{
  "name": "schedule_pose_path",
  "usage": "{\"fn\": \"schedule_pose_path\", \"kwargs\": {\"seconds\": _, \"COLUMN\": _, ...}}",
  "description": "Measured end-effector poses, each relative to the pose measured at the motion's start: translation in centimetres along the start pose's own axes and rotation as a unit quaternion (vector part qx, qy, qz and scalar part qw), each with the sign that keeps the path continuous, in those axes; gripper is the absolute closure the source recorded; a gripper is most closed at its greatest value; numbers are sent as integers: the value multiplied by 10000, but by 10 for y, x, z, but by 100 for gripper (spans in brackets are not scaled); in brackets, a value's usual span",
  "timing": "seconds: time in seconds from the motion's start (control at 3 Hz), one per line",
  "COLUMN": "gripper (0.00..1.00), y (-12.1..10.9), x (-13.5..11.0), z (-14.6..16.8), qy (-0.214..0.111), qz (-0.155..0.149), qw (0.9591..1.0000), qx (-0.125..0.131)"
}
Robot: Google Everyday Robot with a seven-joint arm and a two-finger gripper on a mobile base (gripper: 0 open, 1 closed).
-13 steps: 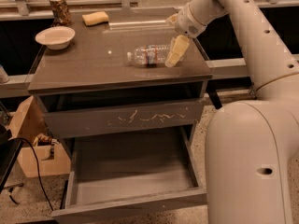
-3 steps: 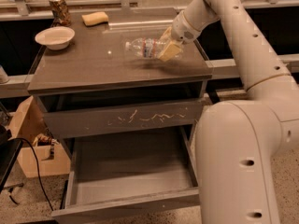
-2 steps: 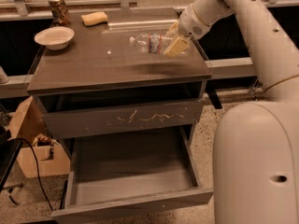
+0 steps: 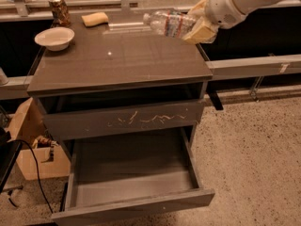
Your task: Place water bottle into middle drawer
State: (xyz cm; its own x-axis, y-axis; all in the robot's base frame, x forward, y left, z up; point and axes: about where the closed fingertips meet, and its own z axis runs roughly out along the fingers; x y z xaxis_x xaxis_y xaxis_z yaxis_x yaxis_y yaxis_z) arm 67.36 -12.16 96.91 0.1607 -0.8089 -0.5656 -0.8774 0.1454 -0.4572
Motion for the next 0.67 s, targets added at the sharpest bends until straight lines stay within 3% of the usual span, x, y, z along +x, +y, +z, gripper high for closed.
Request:
{"fn": "schedule_pose_path", "kwargs": {"seconds": 0.33, "gripper": 100, "y": 36, "x": -20, "z": -35, "qy": -155, "qz": -57, "qw": 9965, "qx": 815}}
{"fn": "schedule_pose_path", "kwargs": {"seconds": 0.67, "gripper": 100, "y": 44, "x": -25, "z": -31, "qy": -104, "qz": -140, "qw": 9976, "qx": 673}}
